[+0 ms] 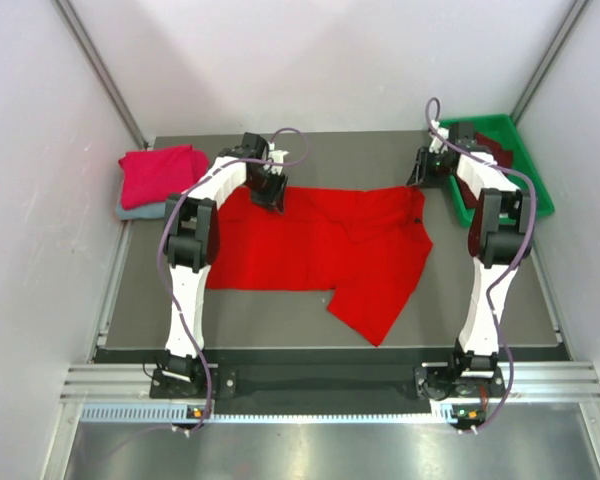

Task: Fold and stack the t-shirts
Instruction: Fold the tshirt

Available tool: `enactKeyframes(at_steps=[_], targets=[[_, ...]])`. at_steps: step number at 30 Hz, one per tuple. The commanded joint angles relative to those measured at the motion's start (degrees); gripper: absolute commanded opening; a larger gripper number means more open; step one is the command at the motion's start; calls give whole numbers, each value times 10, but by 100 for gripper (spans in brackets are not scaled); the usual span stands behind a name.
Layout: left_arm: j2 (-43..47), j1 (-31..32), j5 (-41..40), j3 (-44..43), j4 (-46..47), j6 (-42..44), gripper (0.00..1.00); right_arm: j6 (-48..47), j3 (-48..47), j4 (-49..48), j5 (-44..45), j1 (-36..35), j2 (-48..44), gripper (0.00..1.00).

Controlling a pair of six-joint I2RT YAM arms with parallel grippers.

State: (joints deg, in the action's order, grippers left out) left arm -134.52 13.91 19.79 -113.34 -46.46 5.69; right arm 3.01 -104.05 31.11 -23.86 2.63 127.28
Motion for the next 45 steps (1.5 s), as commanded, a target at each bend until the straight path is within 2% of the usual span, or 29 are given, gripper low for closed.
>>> enactKeyframes(at_steps=[1, 3, 10, 12, 17, 19, 29, 33, 37, 39, 43, 45], targets=[[-20, -11, -59, 30, -8, 15, 49, -9, -32, -6, -2, -4, 14, 39], [-18, -11, -62, 35, -9, 17, 49, -12, -37, -6, -2, -4, 19, 39], [-18, -10, -66, 38, -7, 17, 49, -15, -43, -5, -6, -5, 31, 20], [-20, -9, -67, 36, -8, 17, 48, -16, -43, -5, -3, -5, 32, 20], [-19, -6, -66, 36, -8, 18, 49, -21, -45, -8, 1, -5, 35, 3], [-20, -6, -68, 37, -7, 17, 49, -22, -51, -11, 8, -4, 37, 0], [-15, -6, -71, 39, -8, 20, 48, -26, -125, -24, 36, -3, 72, 0], [-14, -4, -73, 40, -7, 19, 49, -20, -119, -20, 33, -3, 75, 8], [-14, -1, -74, 37, -8, 20, 49, -22, -103, -18, 45, -5, 54, 41], [-12, -1, -76, 37, -7, 20, 49, -26, -95, -15, 57, -3, 36, 43], [-8, -1, -72, 30, -7, 18, 49, -59, -63, -7, 62, 4, -63, 45], [-9, -1, -61, 24, -7, 13, 49, -84, -22, 8, 36, 6, -99, 45]])
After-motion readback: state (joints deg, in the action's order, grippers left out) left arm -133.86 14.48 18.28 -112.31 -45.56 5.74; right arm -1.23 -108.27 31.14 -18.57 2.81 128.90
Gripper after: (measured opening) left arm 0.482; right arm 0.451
